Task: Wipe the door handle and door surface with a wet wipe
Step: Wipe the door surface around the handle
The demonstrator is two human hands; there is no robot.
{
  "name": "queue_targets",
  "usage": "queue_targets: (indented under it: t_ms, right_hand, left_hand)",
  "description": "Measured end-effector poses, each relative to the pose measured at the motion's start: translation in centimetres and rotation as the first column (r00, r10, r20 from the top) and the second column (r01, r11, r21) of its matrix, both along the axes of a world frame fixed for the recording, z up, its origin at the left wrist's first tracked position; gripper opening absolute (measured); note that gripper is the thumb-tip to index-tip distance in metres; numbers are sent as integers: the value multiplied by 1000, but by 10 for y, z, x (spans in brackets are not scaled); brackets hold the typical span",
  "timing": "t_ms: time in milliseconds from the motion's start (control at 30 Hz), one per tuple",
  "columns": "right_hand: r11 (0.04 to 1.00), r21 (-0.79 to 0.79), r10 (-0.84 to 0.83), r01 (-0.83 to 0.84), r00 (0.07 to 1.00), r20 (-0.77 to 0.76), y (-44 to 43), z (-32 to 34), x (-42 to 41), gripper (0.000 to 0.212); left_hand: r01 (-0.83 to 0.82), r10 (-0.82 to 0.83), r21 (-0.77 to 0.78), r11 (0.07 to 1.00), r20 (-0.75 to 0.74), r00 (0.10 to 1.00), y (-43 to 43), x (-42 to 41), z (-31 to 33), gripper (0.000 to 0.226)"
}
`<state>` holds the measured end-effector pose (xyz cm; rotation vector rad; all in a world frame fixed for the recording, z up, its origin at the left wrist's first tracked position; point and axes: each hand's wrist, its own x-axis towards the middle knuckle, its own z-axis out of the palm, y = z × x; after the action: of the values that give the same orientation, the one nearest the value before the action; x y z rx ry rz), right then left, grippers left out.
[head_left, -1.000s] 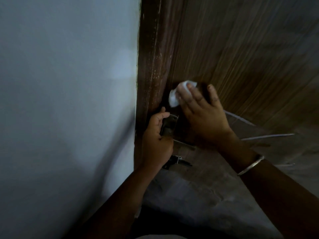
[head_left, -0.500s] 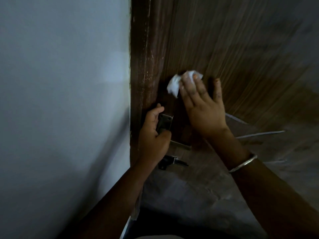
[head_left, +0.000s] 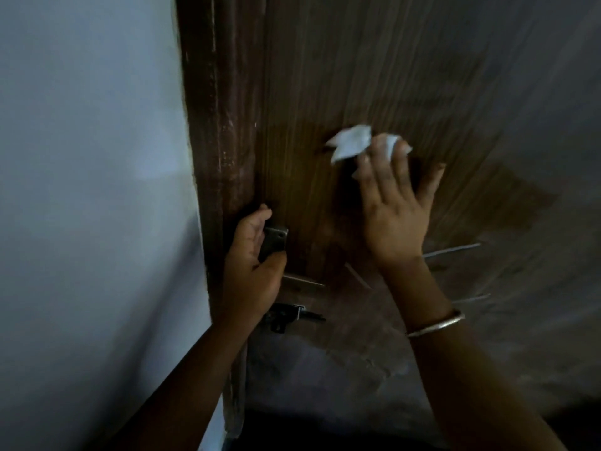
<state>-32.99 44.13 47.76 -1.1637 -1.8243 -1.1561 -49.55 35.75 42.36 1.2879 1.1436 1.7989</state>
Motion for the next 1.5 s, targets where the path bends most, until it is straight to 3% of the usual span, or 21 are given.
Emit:
queue_targets:
  t_ms: [67, 200, 267, 400, 533, 600, 700, 767, 833, 900, 1000, 1067, 1100, 1133, 1200, 1233, 1333, 1433, 1500]
  right_hand:
    - [1000, 18, 14, -12, 996, -88, 7, 14, -8, 42]
    - [969, -86, 241, -232, 964, 110, 5, 4, -49, 45]
    - [965, -117, 250, -235, 960, 129, 2, -5, -50, 40]
    - [995, -12, 95, -95, 995, -22, -6, -8, -1, 38]
    - [964, 235, -26, 122, 926, -376, -9, 15, 55, 22]
    - [975, 220, 74, 22, 905, -420, -4, 24, 44, 21]
    - [973, 113, 222, -200, 942, -251, -7, 16, 13, 17]
    - [971, 12, 233, -238, 935, -266, -11, 12, 9, 16]
    - [956, -39, 222, -291, 802, -555, -14, 11, 32, 10]
    - [987, -10, 87, -162, 580, -810, -20, 18, 71, 9]
    - [996, 31, 2, 89, 307, -952, -31, 34, 121, 15]
    - [993, 74, 49, 92, 248, -968, -29, 42, 120, 20]
    - [994, 94, 76, 60, 253, -964, -26, 42, 111, 24]
    - [997, 66, 48, 45, 325, -945, -21, 37, 97, 34]
    - [999, -39, -39, 12, 552, -833, -14, 21, 71, 58]
    - [997, -81, -66, 3, 609, -791, -11, 16, 60, 65]
    - [990, -141, -85, -3, 788, -610, -4, 2, 44, 68]
    - [982, -188, -114, 31, 884, -453, -3, -8, 53, 77]
    - [969, -229, -191, 93, 869, -456, -4, -9, 82, 87]
  left_hand:
    - [20, -20, 5, 1000, -27, 999, 1, 7, 2, 64]
    - [37, -32, 37, 999, -116, 993, 5, 20, 11, 54]
    - [35, -29, 42, 999, -146, 989, 9, 25, 15, 49]
    - [25, -17, 65, 998, -128, 992, 10, 21, 14, 54]
    - [18, -10, 60, 998, -125, 992, 12, 23, 14, 56]
    - [46, -39, 57, 997, -123, 992, 18, 24, 16, 57]
    - [112, -101, 64, 992, -158, 982, 20, 41, 22, 54]
    - [155, -137, 77, 985, -202, 970, 20, 50, 25, 52]
    - [189, -167, 89, 978, -208, 964, 20, 53, 27, 53]
    - [207, -185, 107, 972, -187, 965, 20, 54, 29, 51]
    - [212, -191, 120, 970, -169, 967, 23, 60, 30, 49]
    - [249, -224, 125, 960, -182, 957, 25, 70, 30, 48]
    - [269, -241, 130, 954, -199, 950, 26, 76, 30, 48]
    - [287, -253, 137, 948, -221, 942, 27, 82, 31, 47]
    - [319, -274, 163, 934, -250, 929, 30, 93, 32, 45]
    - [330, -278, 183, 926, -260, 925, 32, 98, 33, 44]
    - [292, -205, 273, 916, -306, 930, 40, 108, 35, 42]
    - [239, -119, 325, 915, -348, 930, 45, 119, 39, 43]
    - [228, -69, 367, 902, -400, 914, 45, 124, 42, 43]
